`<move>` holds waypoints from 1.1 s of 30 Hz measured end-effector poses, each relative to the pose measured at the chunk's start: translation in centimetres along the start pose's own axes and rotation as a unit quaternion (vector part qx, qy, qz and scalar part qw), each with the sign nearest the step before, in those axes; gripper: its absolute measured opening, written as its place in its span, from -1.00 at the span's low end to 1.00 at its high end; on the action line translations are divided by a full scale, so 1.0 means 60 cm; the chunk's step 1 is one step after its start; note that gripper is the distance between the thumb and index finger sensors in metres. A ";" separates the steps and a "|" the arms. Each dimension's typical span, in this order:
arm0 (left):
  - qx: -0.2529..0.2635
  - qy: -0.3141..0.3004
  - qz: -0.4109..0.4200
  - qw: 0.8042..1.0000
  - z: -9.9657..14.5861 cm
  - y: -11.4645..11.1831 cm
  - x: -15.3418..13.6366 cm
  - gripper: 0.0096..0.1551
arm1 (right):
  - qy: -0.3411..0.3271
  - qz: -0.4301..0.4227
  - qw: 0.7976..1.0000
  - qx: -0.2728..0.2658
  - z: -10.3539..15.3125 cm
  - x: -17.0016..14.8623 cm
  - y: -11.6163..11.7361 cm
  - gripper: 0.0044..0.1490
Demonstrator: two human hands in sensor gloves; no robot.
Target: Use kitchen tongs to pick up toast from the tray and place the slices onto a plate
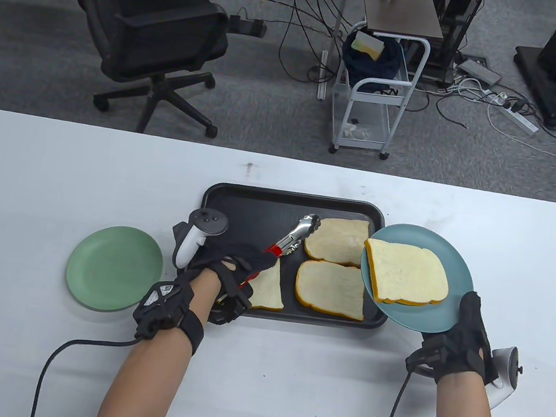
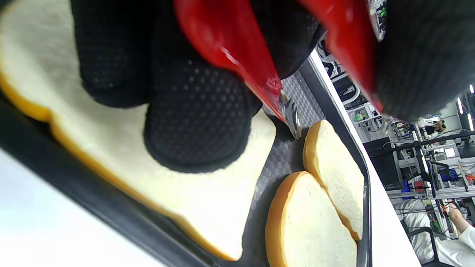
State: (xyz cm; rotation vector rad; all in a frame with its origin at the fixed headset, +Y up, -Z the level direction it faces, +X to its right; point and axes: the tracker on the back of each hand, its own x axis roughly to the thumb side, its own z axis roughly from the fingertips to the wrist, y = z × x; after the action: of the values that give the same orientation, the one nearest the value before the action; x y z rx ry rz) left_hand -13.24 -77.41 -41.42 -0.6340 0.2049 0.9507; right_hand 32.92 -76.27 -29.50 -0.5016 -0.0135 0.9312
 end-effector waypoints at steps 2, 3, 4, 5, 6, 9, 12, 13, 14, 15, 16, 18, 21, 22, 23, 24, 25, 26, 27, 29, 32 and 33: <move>-0.003 0.002 -0.002 1.000 -0.008 -0.005 0.006 -0.04 | 0.000 0.000 1.000 0.000 0.000 0.000 0.000 -0.35; -0.003 0.004 -0.010 1.000 -0.012 -0.008 0.009 -0.05 | 0.000 -0.001 1.000 0.000 0.000 0.001 -0.001 -0.34; -0.001 0.007 -0.015 1.000 -0.015 -0.010 0.012 -0.06 | -0.001 -0.001 1.000 0.000 0.000 0.000 -0.001 -0.35; 0.003 0.012 -0.029 1.000 -0.019 -0.013 0.017 -0.09 | -0.001 -0.001 1.000 0.000 -0.001 0.001 -0.001 -0.34; 0.004 0.014 -0.048 0.999 -0.022 -0.015 0.020 -0.12 | -0.001 -0.001 1.000 0.000 -0.001 0.001 -0.001 -0.34; 0.008 0.016 -0.046 0.999 -0.027 -0.016 0.024 -0.16 | -0.002 0.000 1.000 0.002 -0.001 0.001 -0.002 -0.35; 0.011 0.012 -0.022 1.000 -0.024 -0.012 0.022 -0.20 | -0.003 -0.001 1.000 0.001 -0.002 0.000 -0.003 -0.35; 0.011 0.010 -0.016 1.000 -0.020 -0.007 0.019 -0.20 | -0.003 -0.001 1.000 0.000 -0.002 0.000 -0.004 -0.35; 0.012 0.008 -0.009 1.000 -0.018 -0.005 0.018 -0.20 | -0.002 -0.001 1.000 0.000 -0.002 0.000 -0.004 -0.35; 0.013 0.005 0.018 1.000 -0.013 0.000 0.015 -0.20 | -0.002 -0.001 1.000 -0.001 -0.002 -0.001 -0.004 -0.35; 0.009 0.000 0.044 0.999 -0.006 0.008 0.012 -0.20 | -0.001 -0.002 1.000 -0.001 -0.002 -0.001 -0.004 -0.35; 0.023 -0.009 0.071 0.997 0.011 0.029 0.012 -0.21 | -0.001 -0.002 1.000 -0.001 -0.002 -0.001 -0.004 -0.35; 0.041 -0.034 0.099 0.994 0.050 0.074 0.022 -0.21 | -0.001 -0.003 1.000 -0.003 -0.002 -0.002 -0.005 -0.35; 0.043 -0.047 0.109 0.992 0.066 0.090 0.029 -0.21 | -0.001 -0.003 1.000 -0.003 -0.002 -0.002 -0.005 -0.35; 0.046 -0.058 0.116 0.991 0.079 0.102 0.037 -0.21 | -0.001 -0.003 1.000 -0.003 -0.002 -0.002 -0.005 -0.35; 0.053 -0.079 0.121 0.988 0.103 0.119 0.051 -0.21 | -0.001 -0.002 1.000 -0.003 -0.003 -0.002 -0.006 -0.35; 0.056 -0.092 0.121 0.987 0.116 0.128 0.061 -0.21 | -0.001 -0.001 1.000 -0.003 -0.003 -0.002 -0.006 -0.35; 0.059 -0.117 0.123 0.984 0.142 0.142 0.079 -0.21 | -0.001 0.000 1.000 -0.004 -0.003 -0.003 -0.006 -0.35; 0.059 -0.131 0.126 0.982 0.155 0.148 0.090 -0.21 | -0.001 0.001 1.000 -0.004 -0.003 -0.003 -0.006 -0.35; 0.050 -0.172 0.131 0.975 0.192 0.158 0.119 -0.21 | -0.001 0.003 1.000 -0.004 -0.004 -0.004 -0.006 -0.35; 0.036 -0.227 0.118 0.966 0.243 0.156 0.165 -0.21 | -0.001 0.006 1.000 -0.005 -0.004 -0.005 -0.006 -0.35; 0.030 -0.243 0.109 0.964 0.258 0.150 0.179 -0.22 | -0.001 0.008 1.000 -0.005 -0.005 -0.005 -0.007 -0.35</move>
State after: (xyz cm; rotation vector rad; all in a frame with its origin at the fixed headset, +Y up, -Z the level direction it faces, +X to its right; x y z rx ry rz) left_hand -15.97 -57.08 -37.38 -0.3097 -0.1369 1.2781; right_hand 33.10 -76.83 -29.52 -0.5110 -0.0153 0.9474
